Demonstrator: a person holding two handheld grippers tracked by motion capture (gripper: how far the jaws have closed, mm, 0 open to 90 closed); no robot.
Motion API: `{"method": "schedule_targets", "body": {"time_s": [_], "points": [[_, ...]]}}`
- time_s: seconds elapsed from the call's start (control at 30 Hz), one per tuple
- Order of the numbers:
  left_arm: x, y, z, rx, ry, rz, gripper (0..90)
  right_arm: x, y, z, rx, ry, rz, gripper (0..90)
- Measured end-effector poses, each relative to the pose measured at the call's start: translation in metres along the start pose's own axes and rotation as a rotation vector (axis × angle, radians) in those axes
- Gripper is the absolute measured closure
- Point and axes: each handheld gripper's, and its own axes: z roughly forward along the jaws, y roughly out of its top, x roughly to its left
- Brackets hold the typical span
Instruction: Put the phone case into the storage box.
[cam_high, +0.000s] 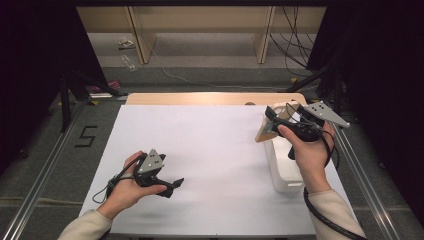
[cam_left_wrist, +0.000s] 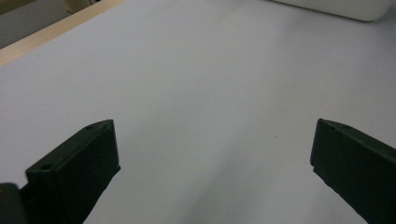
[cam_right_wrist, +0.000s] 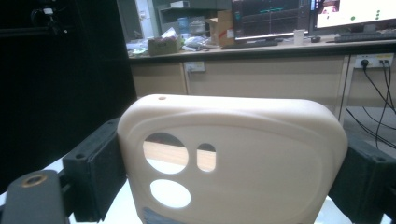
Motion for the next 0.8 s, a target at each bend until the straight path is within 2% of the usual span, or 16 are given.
{"method": "schedule_targets", "body": {"time_s": [0.8], "points": [[0.000,0.000,0.000,-0.004,0.002,-0.007,0.6,-0.014,0.003,-0.005,-0.009,-0.050,0.008,12.2]]}}
